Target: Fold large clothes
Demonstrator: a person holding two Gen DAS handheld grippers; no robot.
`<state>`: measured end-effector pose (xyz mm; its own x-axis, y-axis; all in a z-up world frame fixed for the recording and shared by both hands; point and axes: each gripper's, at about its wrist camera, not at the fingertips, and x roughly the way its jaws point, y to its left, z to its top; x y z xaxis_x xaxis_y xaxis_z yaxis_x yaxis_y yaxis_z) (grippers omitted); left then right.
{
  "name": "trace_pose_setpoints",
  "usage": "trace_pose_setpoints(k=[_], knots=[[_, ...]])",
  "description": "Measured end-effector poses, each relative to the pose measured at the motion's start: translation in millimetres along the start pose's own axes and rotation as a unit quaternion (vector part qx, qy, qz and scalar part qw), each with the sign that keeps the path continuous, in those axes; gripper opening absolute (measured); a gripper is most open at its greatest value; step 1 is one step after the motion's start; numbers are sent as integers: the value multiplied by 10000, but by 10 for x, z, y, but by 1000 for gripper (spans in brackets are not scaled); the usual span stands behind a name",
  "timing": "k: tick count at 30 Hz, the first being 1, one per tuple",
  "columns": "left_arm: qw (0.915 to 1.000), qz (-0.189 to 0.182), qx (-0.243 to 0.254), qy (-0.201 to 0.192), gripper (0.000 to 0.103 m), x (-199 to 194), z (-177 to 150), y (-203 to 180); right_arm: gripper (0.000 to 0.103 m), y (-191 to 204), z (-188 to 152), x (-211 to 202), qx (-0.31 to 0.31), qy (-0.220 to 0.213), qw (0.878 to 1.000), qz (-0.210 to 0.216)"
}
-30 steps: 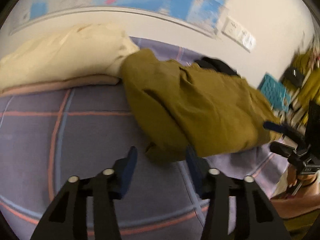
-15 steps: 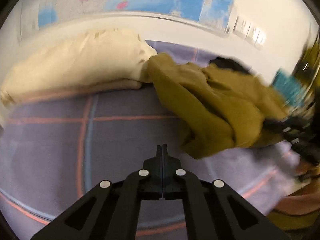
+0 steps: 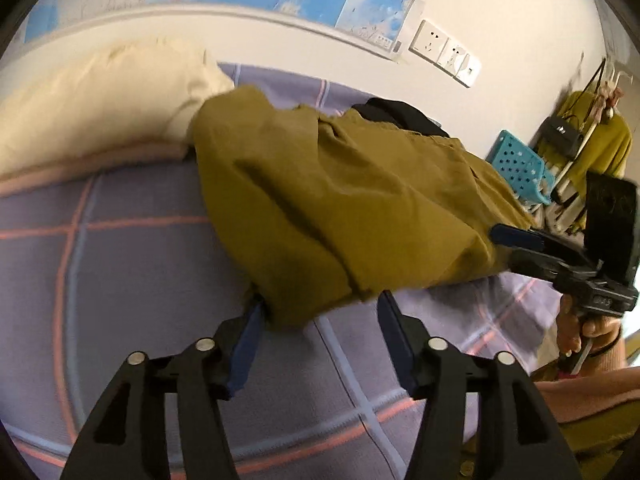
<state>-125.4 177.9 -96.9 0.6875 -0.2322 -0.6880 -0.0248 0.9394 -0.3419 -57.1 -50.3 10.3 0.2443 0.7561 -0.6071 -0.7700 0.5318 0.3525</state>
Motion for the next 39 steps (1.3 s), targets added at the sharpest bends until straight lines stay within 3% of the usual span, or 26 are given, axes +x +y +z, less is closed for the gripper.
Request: trace_pose_setpoints(k=[2,4,6,9,13,16,21,25,30,33,36,39], knots=[[9990,-412,-139,91,65,-60,-75,55,56,-174,-144,-221,498,-74,9985,202],[9958,-842,-214,282,72,-70,-148,53,69,-430,-361,-467,1243,-124,9921,150],[9923,-1143,-222,430,73,-47,-189,19,69,-632,-555,-615,1815,-124,9832,108],[9900,-1295,-235,503,77,42,-163,-35,69,-952,-811,-838,2650,-379,9635,50],[9823,-1615,-797,505,81,240,-16,-4,79,-1270,-919,-966,3353,-798,9386,-145],[9808,-1565,-1069,455,81,319,103,33,80,-1482,-911,-933,3716,-919,9231,-376],[9735,-1543,-1667,249,81,418,252,91,87,-1559,-765,-791,3816,-1133,9160,-492],[9649,-1360,-2244,-116,81,409,304,188,87,-1540,-667,-666,3902,-1318,9071,-867],[9803,-756,-1814,-223,79,419,320,50,85,-1527,-806,-836,4084,-1341,8965,-1073],[9797,-771,-1838,-229,79,425,325,47,85,-1529,-967,-973,4284,-1322,8853,-1234],[9786,-751,-1907,-206,81,467,357,25,87,-1569,-930,-935,4249,-1294,8867,-1285],[9811,-654,-1821,-83,92,522,440,-22,94,-1662,-761,-760,4146,-1313,8899,-1373]])
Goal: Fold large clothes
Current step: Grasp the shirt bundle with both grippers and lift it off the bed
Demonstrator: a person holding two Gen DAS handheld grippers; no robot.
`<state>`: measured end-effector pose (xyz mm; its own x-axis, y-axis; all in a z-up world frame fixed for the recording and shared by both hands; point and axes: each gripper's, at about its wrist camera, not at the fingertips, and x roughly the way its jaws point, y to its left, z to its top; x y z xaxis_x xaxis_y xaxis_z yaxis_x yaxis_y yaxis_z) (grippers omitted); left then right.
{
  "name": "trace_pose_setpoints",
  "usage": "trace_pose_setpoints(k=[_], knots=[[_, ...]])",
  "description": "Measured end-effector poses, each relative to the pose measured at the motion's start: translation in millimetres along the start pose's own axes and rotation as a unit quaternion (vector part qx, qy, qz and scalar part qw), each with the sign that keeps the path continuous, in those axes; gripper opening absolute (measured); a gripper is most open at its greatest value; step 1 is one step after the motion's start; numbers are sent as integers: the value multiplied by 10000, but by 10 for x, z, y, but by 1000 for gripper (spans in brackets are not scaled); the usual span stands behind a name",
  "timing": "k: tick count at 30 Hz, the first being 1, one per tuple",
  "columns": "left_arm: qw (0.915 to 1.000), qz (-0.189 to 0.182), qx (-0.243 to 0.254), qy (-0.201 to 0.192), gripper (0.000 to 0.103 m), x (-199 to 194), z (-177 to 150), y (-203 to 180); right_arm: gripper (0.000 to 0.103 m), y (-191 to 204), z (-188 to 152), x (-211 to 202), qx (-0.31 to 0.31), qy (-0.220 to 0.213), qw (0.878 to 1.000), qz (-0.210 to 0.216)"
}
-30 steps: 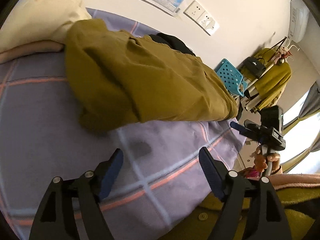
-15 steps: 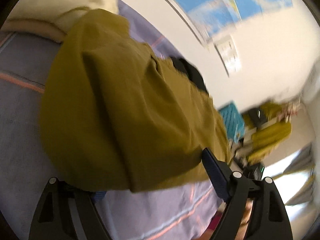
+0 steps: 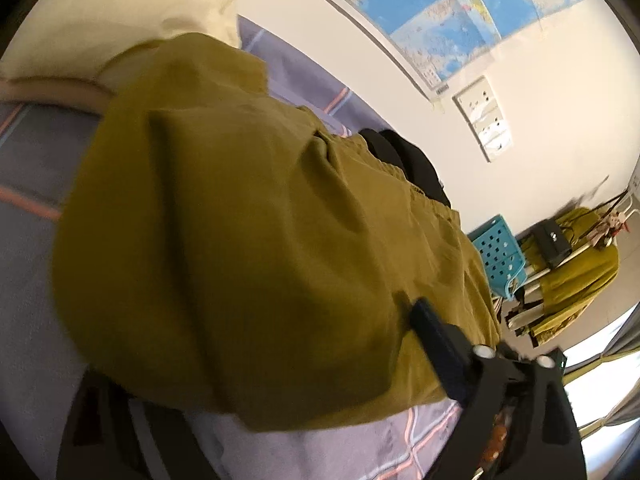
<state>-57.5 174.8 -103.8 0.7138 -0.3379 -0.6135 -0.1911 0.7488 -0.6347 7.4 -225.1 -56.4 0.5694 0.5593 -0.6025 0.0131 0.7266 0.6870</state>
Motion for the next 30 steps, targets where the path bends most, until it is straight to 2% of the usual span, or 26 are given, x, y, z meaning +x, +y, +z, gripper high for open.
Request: trace_pose_setpoints(k=[1,3,4,8,10,11,12,14,15,16,17,18,19,21,23,25,27,30], knots=[[10000,78,16,17,92,18,33,1,99,57,38,85,-84,-29,10000,12],[9999,122,43,40,95,73,81,-32,99,111,91,197,-78,-83,9999,34],[9998,150,41,126,96,124,106,-45,98,136,122,265,-82,-129,9996,223],[9997,175,-136,-105,96,122,194,17,87,193,137,314,-186,-389,9965,715],[9993,253,21,-283,96,161,207,5,81,163,161,423,-220,-201,9983,509],[9989,367,104,-268,96,177,207,-28,85,177,168,470,-309,-148,9991,245],[9984,486,175,-244,96,192,208,-64,94,197,169,493,-317,-158,9989,323],[9983,512,158,-230,96,206,229,-57,95,237,171,559,-331,-173,9990,243],[9987,462,98,-208,95,205,248,-36,93,242,177,598,-353,-199,9988,273],[9986,490,39,-184,93,201,267,-19,80,227,182,622,-324,-251,9987,312],[9982,578,25,-154,85,203,280,-17,71,201,191,634,-267,-259,9987,337],[9977,668,42,-82,77,204,303,-11,54,150,203,672,-193,-175,9988,417],[9976,691,31,-10,72,198,320,1,42,128,212,678,-157,-122,9986,492],[9979,639,-47,92,56,177,343,30,34,127,211,626,-243,-12,9963,823],[9983,569,14,133,54,130,345,38,35,201,210,564,-376,24,9953,892],[9980,595,60,185,55,144,347,44,46,224,214,575,-395,96,9962,768],[9987,433,-137,245,68,187,377,119,53,218,213,663,-380,248,9964,712],[9988,113,-419,221,78,197,417,164,72,239,229,761,-323,358,9948,892]])
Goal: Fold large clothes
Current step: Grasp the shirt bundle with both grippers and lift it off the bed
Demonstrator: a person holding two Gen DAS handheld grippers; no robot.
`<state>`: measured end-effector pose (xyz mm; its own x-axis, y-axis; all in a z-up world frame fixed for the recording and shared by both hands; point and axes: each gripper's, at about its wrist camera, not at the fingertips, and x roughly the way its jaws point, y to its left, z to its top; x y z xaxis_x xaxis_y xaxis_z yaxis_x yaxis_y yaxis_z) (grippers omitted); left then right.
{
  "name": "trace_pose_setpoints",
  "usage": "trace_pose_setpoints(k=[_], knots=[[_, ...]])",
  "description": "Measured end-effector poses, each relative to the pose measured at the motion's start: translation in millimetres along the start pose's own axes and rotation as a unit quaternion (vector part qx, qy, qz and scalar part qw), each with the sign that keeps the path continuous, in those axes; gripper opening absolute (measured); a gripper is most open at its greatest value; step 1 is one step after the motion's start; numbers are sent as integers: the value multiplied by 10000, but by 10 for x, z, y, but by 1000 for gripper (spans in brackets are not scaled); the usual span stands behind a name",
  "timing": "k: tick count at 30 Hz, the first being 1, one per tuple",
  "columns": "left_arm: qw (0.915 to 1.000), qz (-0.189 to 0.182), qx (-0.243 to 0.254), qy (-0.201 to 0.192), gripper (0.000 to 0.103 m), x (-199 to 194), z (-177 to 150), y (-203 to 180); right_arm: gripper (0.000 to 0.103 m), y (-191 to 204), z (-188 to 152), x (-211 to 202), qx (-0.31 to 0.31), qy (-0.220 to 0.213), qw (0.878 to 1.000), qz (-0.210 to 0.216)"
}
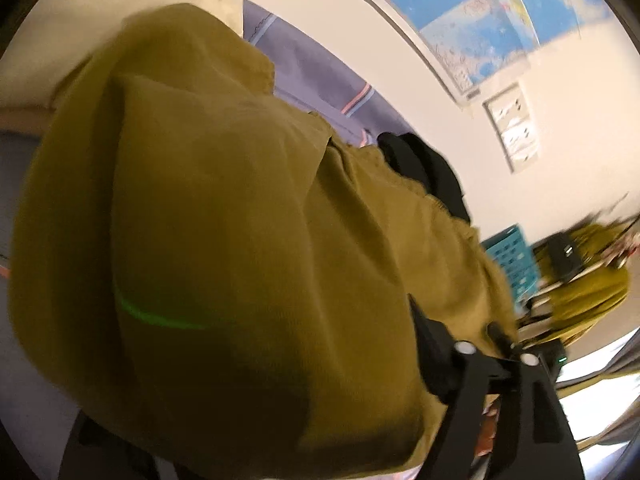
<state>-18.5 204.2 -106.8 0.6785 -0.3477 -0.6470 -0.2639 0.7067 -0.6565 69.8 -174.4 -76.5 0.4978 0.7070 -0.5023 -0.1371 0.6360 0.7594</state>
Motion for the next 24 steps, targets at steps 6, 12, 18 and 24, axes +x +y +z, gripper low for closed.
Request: trace_pose_setpoints(k=[6,12,18,24], knots=[[9994,249,247,64,43,-70,50,-109,24,243,72,-57,-416,54,9989,199],[9951,-163,942,-270,33,-595,255,-505,21,1024,279,-471,-1273,-308,9887,727],[9807,-431,1623,-1002,32,-1363,761,-905,21,1889,603,-600,-1963,-630,9694,1335],[9561,23,1993,-2150,33,-2236,1441,-876,21,2794,839,-83,-2437,-811,9432,2106]])
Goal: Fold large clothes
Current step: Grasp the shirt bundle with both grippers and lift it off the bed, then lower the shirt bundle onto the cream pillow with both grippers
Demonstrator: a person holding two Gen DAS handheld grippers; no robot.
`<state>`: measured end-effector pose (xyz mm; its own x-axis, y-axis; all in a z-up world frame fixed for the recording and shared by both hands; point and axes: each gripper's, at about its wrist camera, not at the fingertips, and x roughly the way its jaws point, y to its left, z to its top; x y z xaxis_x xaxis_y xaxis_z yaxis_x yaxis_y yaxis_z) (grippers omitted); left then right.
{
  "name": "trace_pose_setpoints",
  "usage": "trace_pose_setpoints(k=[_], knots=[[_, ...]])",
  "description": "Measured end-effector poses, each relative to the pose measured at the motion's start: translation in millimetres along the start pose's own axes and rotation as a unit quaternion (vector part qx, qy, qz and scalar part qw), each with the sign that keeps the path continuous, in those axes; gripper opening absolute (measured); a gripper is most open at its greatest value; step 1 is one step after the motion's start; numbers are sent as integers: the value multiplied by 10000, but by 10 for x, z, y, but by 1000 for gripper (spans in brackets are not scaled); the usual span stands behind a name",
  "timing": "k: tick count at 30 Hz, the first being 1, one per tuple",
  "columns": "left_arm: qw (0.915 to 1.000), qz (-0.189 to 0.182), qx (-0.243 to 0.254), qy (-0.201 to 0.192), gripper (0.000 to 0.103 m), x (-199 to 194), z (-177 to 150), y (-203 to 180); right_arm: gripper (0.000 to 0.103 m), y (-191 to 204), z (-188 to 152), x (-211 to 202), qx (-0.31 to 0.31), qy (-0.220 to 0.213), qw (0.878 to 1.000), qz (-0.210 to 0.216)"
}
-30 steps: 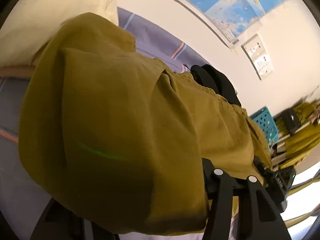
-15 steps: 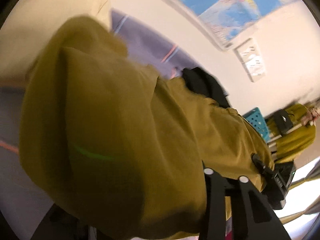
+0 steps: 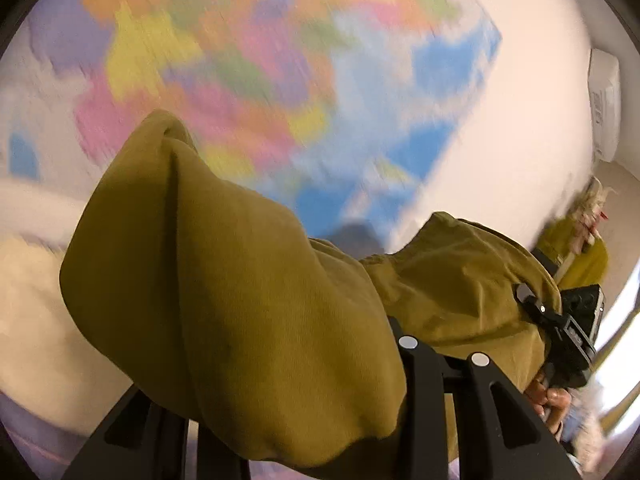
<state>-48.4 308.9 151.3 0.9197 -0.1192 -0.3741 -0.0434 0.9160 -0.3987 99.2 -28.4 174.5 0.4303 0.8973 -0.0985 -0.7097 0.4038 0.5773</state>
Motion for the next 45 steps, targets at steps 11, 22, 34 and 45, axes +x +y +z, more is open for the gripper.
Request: trace_pose_setpoints(k=[11,22,34,45], knots=[[9641,2399,-293,-1096,36,-420,620,2124,21,420,-775,2647,225,734,9898,1196],[9279,3343,-1639,-197,47,-207,-438,3737,69,230,-1917,3060,605,3077,9436,1064],[9221,3619,-1369,91,71,-825,-643,3158,60,67,-1136,2087,-672,2253,9716,-251],[9219,3871,-117,92,87,-652,-576,2775,49,147,-1651,3050,-1577,3306,9285,-607]])
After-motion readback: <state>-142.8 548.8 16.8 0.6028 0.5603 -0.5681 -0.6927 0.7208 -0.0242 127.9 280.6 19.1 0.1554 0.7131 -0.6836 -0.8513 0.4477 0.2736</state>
